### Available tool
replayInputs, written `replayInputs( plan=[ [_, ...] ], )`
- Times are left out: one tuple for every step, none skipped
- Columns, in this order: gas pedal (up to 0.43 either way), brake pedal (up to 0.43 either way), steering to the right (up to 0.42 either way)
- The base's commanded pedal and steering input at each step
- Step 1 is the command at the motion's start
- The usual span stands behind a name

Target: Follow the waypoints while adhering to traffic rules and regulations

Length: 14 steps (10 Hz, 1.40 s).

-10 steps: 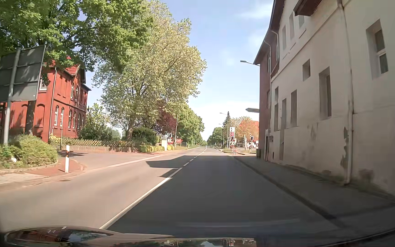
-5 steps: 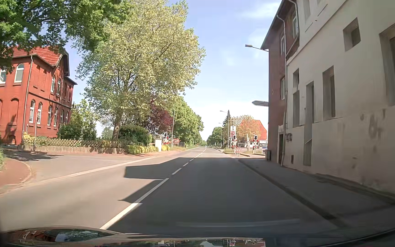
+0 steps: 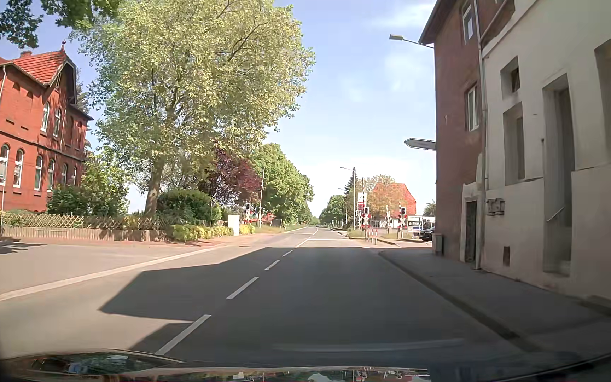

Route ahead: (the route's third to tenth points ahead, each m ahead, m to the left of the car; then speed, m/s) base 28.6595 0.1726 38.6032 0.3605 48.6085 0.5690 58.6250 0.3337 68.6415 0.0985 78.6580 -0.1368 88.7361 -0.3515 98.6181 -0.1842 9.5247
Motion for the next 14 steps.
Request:
replayInputs(
  plan=[
    [0.110, 0.000, 0.002],
    [0.110, 0.000, 0.001],
    [0.110, 0.000, 0.001],
    [0.110, 0.000, 0.001],
    [0.110, 0.000, 0.001],
    [0.110, 0.000, 0.001],
    [0.110, 0.000, 0.001],
    [0.118, 0.000, 0.001],
    [0.118, 0.000, 0.001],
    [0.118, 0.000, 0.002],
    [0.118, 0.000, 0.002],
    [0.118, 0.000, 0.002],
    [0.118, 0.000, 0.002],
    [0.118, 0.000, 0.002]
  ],
)
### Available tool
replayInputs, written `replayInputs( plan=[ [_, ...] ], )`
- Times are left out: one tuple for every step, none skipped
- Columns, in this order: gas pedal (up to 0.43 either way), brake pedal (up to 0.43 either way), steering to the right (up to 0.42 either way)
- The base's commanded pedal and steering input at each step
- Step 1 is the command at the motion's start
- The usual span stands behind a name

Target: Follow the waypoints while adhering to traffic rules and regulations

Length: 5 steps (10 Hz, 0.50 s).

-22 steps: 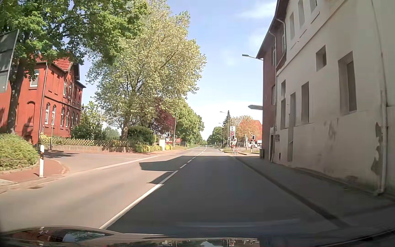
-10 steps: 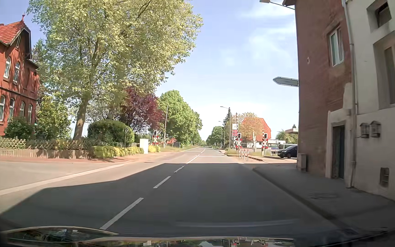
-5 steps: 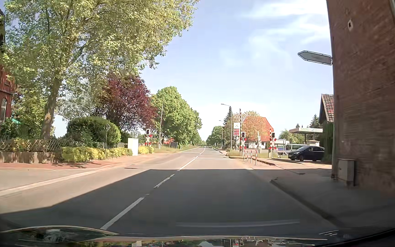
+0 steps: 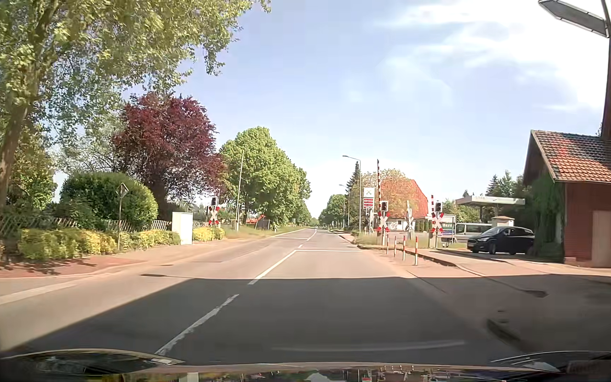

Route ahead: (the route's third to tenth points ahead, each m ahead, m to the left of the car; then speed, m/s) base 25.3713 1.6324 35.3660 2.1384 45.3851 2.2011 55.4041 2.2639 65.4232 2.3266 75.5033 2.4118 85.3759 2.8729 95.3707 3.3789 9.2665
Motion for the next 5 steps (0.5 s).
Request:
replayInputs(
  plan=[
    [0.118, 0.000, 0.002],
    [0.118, 0.000, 0.001],
    [0.118, 0.000, 0.002],
    [0.118, 0.000, 0.001],
    [0.118, 0.000, 0.001]
  ],
)
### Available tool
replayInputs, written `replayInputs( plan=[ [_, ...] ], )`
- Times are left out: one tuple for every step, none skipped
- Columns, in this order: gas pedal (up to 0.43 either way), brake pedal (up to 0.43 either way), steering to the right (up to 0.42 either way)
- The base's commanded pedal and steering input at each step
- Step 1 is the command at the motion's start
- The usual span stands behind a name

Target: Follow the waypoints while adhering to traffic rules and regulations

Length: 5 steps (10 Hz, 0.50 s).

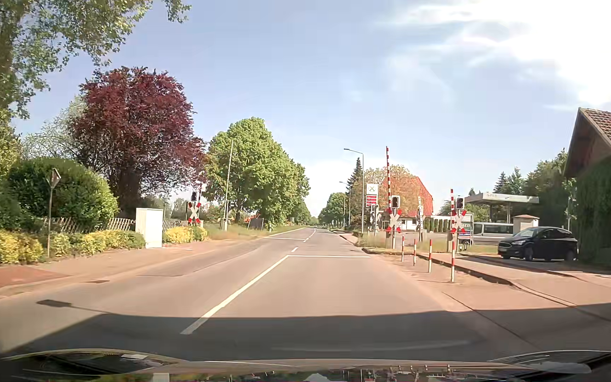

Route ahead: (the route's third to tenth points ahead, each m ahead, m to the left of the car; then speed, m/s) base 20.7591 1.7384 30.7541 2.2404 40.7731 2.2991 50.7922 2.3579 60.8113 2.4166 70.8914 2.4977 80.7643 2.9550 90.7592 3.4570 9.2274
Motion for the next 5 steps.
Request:
replayInputs(
  plan=[
    [0.118, 0.000, 0.000],
    [0.118, 0.000, 0.000],
    [0.130, 0.000, 0.000],
    [0.130, 0.000, -0.001],
    [0.130, 0.000, -0.001]
  ],
)
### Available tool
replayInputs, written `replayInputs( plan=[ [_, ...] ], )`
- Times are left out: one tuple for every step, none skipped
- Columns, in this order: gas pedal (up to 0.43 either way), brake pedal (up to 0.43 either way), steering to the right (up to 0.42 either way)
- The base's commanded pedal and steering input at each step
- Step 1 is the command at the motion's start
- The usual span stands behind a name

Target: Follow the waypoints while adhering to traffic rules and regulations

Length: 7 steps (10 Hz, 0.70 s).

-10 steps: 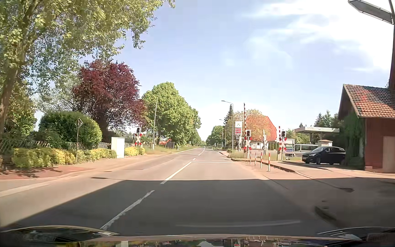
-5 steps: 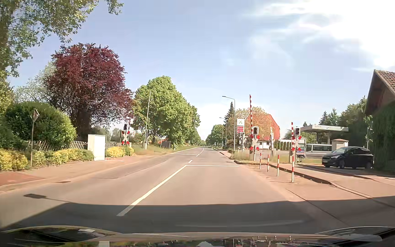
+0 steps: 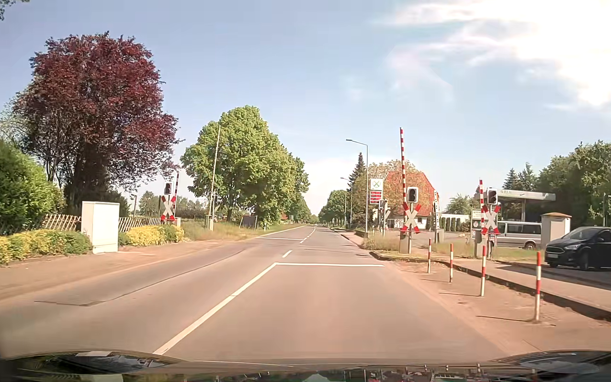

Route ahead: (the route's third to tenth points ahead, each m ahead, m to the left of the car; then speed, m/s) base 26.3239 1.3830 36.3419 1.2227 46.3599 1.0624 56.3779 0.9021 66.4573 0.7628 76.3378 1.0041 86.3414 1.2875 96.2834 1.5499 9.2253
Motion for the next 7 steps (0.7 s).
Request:
replayInputs(
  plan=[
    [0.130, 0.000, -0.001],
    [0.130, 0.000, -0.002],
    [0.130, 0.000, -0.001],
    [0.130, 0.000, -0.001],
    [0.130, 0.000, -0.001],
    [0.138, 0.000, -0.001],
    [0.150, 0.000, -0.001]
  ],
)
